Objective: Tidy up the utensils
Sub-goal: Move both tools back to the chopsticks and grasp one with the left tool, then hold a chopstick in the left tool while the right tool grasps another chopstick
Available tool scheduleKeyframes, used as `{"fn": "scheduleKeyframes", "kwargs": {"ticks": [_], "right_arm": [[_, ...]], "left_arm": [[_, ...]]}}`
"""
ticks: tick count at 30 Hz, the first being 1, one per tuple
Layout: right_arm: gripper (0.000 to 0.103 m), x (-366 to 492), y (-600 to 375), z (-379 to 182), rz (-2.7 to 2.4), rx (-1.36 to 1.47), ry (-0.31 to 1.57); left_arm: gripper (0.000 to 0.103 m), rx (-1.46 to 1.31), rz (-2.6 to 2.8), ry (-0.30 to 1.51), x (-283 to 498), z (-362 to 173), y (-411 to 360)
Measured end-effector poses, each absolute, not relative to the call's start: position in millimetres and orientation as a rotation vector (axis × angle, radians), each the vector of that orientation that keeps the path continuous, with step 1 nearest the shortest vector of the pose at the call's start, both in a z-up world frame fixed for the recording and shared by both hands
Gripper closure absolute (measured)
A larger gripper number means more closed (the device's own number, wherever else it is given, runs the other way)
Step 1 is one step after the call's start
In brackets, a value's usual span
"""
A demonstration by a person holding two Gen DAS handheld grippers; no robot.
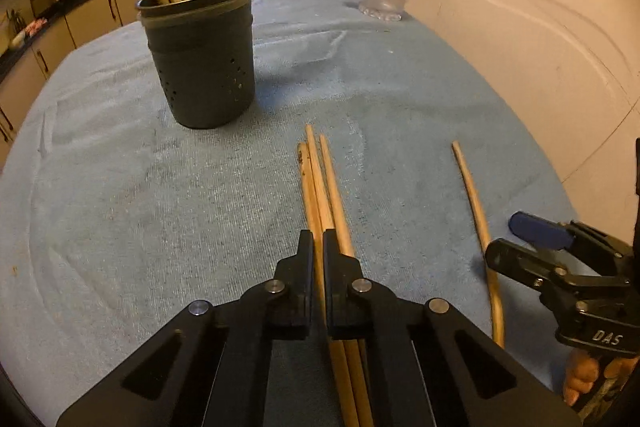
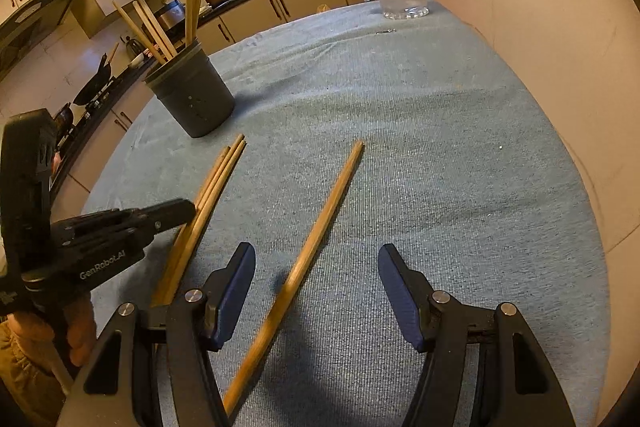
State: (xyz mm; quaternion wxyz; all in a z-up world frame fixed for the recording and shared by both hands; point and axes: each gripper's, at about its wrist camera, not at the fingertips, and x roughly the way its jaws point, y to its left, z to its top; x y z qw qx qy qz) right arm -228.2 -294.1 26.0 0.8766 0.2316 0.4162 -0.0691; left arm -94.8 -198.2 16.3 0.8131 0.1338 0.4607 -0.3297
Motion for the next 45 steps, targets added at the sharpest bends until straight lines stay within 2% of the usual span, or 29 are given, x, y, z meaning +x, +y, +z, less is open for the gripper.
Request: {"fn": "scheduleKeyframes", "kwargs": {"ticks": [9,15,17,22,26,32,41,43,44,45], "right_arm": [[0.034,-228.4,-287.1,24.8,-0.166,0.435,0.862],[0.034,-224.6,-285.0,25.2,-0.182,0.414,0.878],[0.035,-223.5,-284.2,25.3,-0.182,0.399,0.889],[0.044,-219.0,-281.3,25.8,-0.196,0.341,0.925],[0.044,-209.9,-283.5,24.9,-0.192,0.324,0.967],[0.044,-175.3,-285.3,25.4,-0.199,0.25,1.095],[0.069,-116.3,-301.7,27.0,-0.238,0.227,1.253],[0.089,-110.3,-301.7,27.4,-0.252,0.223,1.234],[0.092,-109.1,-300.2,27.4,-0.258,0.211,1.22],[0.094,-108.8,-298.5,27.4,-0.264,0.203,1.206]], "left_arm": [[0.094,0.333,-0.657,1.0,-85.7,12.1,-208.2],[0.096,0.355,-0.595,1.0,-71.7,9.0,-226.4],[0.096,0.342,-0.58,1.006,-73.4,10.2,-212.8],[0.096,0.303,-0.483,1.027,-70.2,10.7,-170.0],[0.096,0.279,-0.451,1.078,-66.7,12.5,-142.8],[0.095,0.308,-0.455,1.132,-45.5,12.8,-152.8],[0.093,0.249,-0.452,1.117,-20.7,11.7,-159.1],[0.091,0.241,-0.461,1.087,-25.2,11.0,-158.1],[0.091,0.246,-0.465,1.071,-27.9,10.8,-155.6],[0.096,0.25,-0.47,1.062,-28.5,10.8,-148.4]]}}
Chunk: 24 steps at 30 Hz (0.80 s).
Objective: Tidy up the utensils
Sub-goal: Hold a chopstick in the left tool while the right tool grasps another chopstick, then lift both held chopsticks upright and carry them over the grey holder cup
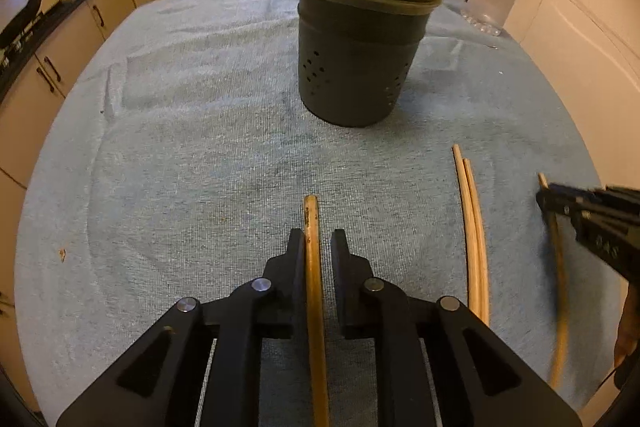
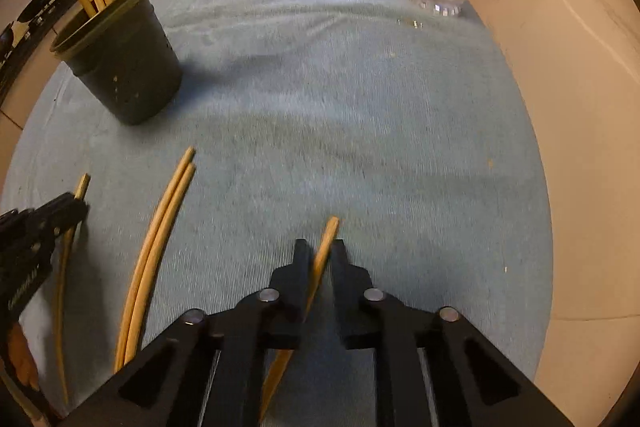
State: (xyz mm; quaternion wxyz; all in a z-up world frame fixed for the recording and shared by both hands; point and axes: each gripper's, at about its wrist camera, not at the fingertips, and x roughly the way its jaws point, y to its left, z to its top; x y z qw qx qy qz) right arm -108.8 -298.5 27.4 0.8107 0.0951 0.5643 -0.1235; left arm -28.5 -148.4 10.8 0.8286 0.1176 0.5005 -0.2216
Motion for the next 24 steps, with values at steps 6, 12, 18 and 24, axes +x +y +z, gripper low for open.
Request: {"fn": "scheduleKeyframes", "kwargs": {"ticks": [6,12,18,24], "right_arm": [[0.097,-125.7,-292.9,46.5,-0.225,0.253,1.08],[0.097,-160.4,-284.0,98.1,-0.217,0.253,0.89],[0.097,-206.5,-272.6,147.1,-0.219,0.252,0.705],[0.097,-248.4,-257.7,174.5,-0.231,0.229,0.583]], "left_arm": [[0.096,0.212,-0.474,0.961,-48.9,44.4,-131.7],[0.096,0.14,-0.493,0.813,-77.3,99.5,-116.0],[0.096,0.103,-0.492,0.673,-112.0,143.0,-95.9],[0.096,0.096,-0.478,0.604,-150.2,159.0,-84.4]]}}
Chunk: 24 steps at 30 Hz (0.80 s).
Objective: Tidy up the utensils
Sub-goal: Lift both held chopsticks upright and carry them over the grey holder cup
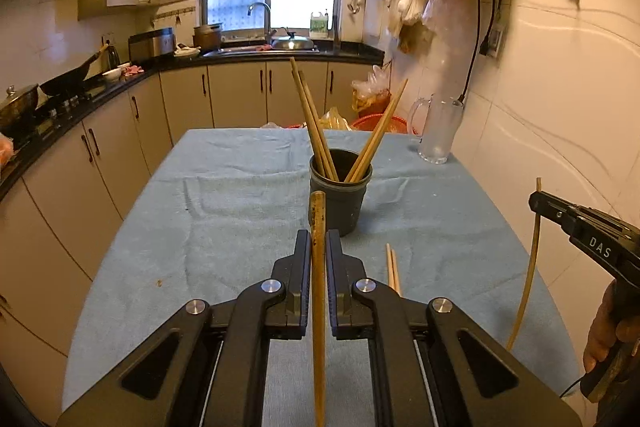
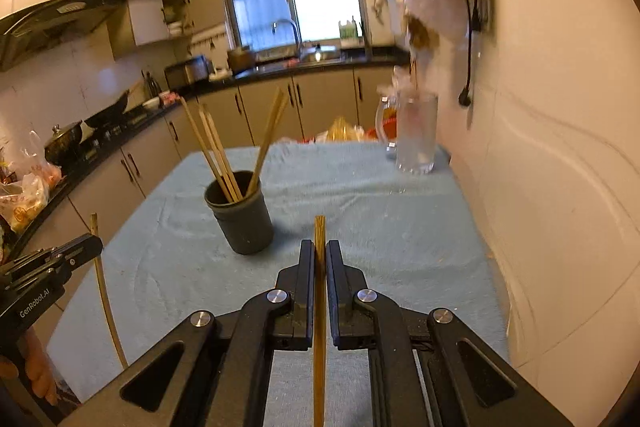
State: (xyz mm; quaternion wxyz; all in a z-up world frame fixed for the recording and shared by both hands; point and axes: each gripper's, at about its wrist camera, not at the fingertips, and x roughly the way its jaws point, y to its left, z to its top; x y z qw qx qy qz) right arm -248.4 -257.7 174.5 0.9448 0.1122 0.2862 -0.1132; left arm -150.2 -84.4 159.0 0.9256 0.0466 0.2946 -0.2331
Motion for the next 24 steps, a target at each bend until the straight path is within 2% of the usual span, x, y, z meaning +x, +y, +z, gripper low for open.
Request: {"fn": "scheduleKeyframes", "kwargs": {"ticks": [12,18,20,22,24], "right_arm": [[0.097,-289.5,-240.5,184.5,-0.223,0.207,0.52],[0.097,-296.6,-236.7,185.3,-0.226,0.188,0.51],[0.097,-294.2,-237.2,183.7,-0.222,0.19,0.523],[0.097,-287.8,-240.5,181.8,-0.216,0.202,0.544],[0.097,-281.8,-245.0,179.5,-0.213,0.217,0.56]], "left_arm": [[0.096,0.072,-0.449,0.591,-192.3,162.2,-55.7],[0.096,0.094,-0.446,0.643,-180.9,148.9,-58.0],[0.092,0.12,-0.459,0.688,-168.9,139.0,-64.6],[0.078,0.138,-0.458,0.758,-146.8,122.6,-71.8],[0.076,0.144,-0.447,0.845,-119.1,103.1,-77.7]]}}
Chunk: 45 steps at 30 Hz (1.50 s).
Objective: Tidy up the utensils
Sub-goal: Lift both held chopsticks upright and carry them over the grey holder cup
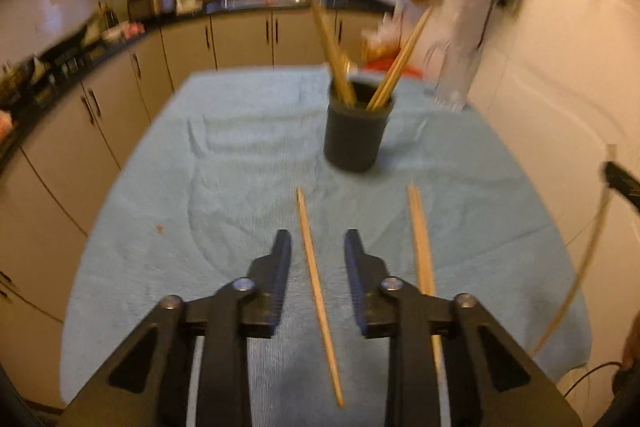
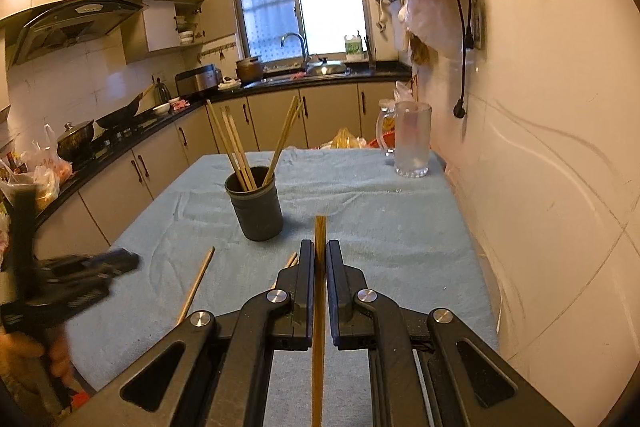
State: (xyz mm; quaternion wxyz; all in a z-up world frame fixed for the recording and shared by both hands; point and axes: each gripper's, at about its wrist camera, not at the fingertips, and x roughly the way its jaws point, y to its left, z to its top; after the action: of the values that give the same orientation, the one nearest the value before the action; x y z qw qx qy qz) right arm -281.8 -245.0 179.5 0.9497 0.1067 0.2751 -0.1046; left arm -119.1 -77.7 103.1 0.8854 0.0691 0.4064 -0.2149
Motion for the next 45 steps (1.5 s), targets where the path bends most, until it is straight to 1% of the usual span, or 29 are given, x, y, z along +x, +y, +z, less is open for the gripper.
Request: {"fn": "scheduleKeyframes", "kwargs": {"ticks": [6,12,13,15,16,18,21,25,30,36,41,45], "right_arm": [[0.097,-264.2,-255.9,170.5,-0.191,0.249,0.596],[0.097,-244.4,-263.8,158.7,-0.159,0.275,0.636],[0.097,-241.5,-264.1,157.1,-0.157,0.276,0.64],[0.097,-236.2,-264.9,154.7,-0.149,0.278,0.649],[0.097,-234.0,-264.8,153.9,-0.144,0.279,0.653],[0.097,-231.4,-264.5,153.2,-0.137,0.277,0.654],[0.097,-230.7,-263.6,156.0,-0.132,0.271,0.645],[0.097,-234.1,-264.2,165.1,-0.13,0.281,0.614],[0.097,-243.0,-260.3,179.8,-0.119,0.3,0.559],[0.097,-249.8,-245.4,192.5,-0.116,0.257,0.52],[0.097,-253.1,-237.5,198.9,-0.113,0.242,0.506],[0.097,-252.6,-236.3,203.5,-0.114,0.239,0.498]], "left_arm": [[0.076,0.165,-0.381,1.048,-46.6,49.1,-95.4],[0.075,0.231,-0.368,1.13,-9.4,17.9,-122.4],[0.075,0.256,-0.357,1.099,-7.8,18.7,-126.8],[0.076,0.279,-0.357,1.1,-5.7,17.2,-131.6],[0.091,0.278,-0.363,1.101,-6.2,17.4,-132.1],[0.096,0.267,-0.373,1.096,-9.0,18.3,-129.3],[0.096,0.237,-0.364,1.047,-20.8,31.3,-120.6],[0.096,0.151,-0.415,0.942,-51.9,68.9,-103.0],[0.096,0.1,-0.451,0.757,-100.8,122.0,-83.5],[0.096,0.088,-0.452,0.567,-144.6,161.1,-66.4],[0.096,0.076,-0.464,0.484,-166.2,178.4,-60.4],[0.096,0.041,-0.487,0.451,-169.0,194.1,-56.0]]}}
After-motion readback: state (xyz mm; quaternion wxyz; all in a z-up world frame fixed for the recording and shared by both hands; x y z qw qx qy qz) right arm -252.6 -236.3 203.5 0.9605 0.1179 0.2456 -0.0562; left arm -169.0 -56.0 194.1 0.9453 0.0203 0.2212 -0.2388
